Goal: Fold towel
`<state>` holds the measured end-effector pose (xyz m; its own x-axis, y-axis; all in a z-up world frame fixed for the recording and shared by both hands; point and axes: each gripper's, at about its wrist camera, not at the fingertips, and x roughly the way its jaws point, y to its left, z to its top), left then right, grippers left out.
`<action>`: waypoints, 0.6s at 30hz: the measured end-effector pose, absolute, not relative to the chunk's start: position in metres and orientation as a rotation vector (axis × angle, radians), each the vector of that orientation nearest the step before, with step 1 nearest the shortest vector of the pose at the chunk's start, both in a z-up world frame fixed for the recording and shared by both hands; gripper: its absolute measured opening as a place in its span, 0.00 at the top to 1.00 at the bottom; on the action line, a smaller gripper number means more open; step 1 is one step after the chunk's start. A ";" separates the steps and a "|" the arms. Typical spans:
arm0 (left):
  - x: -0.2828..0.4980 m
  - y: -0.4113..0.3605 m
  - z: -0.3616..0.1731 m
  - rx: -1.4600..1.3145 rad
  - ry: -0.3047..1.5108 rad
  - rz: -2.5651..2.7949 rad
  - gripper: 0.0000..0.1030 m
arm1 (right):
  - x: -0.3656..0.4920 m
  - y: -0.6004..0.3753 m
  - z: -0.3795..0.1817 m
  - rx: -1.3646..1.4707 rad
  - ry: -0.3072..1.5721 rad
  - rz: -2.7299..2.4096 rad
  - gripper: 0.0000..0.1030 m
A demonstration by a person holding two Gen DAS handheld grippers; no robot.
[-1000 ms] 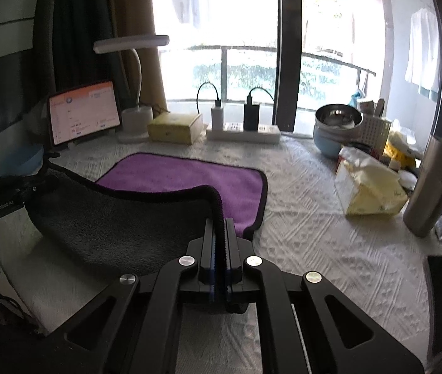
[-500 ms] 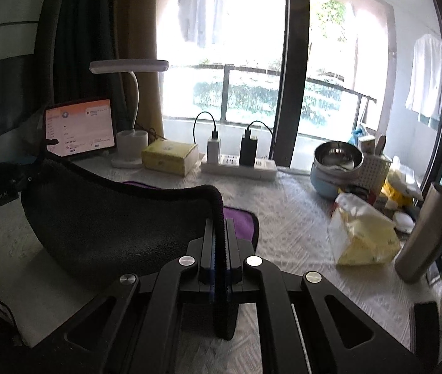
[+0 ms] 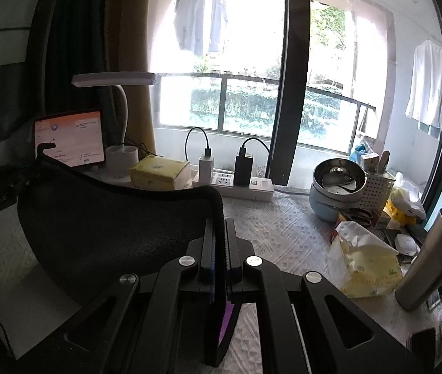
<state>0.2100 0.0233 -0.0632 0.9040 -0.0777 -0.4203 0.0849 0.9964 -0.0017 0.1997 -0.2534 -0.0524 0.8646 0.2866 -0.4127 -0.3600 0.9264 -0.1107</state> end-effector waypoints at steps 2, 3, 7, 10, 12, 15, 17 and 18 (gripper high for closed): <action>0.216 0.025 -0.063 0.014 0.434 -0.084 0.93 | 0.208 -0.252 -0.052 -0.185 0.407 0.342 0.95; 0.220 0.025 -0.063 0.014 0.434 -0.085 0.93 | 0.209 -0.252 -0.053 -0.186 0.407 0.341 0.95; 0.233 0.027 -0.067 0.019 0.446 -0.088 0.93 | 0.225 -0.249 -0.055 -0.193 0.419 0.340 0.95; 0.247 0.027 -0.072 0.011 0.474 -0.094 0.93 | 0.240 -0.246 -0.062 -0.193 0.446 0.338 0.95; 0.256 0.026 -0.076 0.009 0.490 -0.093 0.93 | 0.250 -0.246 -0.067 -0.186 0.467 0.336 0.95; 0.272 0.027 -0.083 -0.004 0.520 -0.090 0.93 | 0.265 -0.244 -0.074 -0.179 0.498 0.330 0.95; 0.282 0.027 -0.088 -0.009 0.538 -0.088 0.93 | 0.274 -0.241 -0.078 -0.180 0.518 0.323 0.95; 0.288 0.027 -0.092 -0.014 0.555 -0.089 0.93 | 0.277 -0.241 -0.080 -0.181 0.528 0.321 0.95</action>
<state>0.2884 0.0266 -0.0917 0.8461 -0.0880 -0.5257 0.0806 0.9961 -0.0370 0.2769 -0.2409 -0.0801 0.8155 0.2535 -0.5203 -0.3457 0.9343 -0.0866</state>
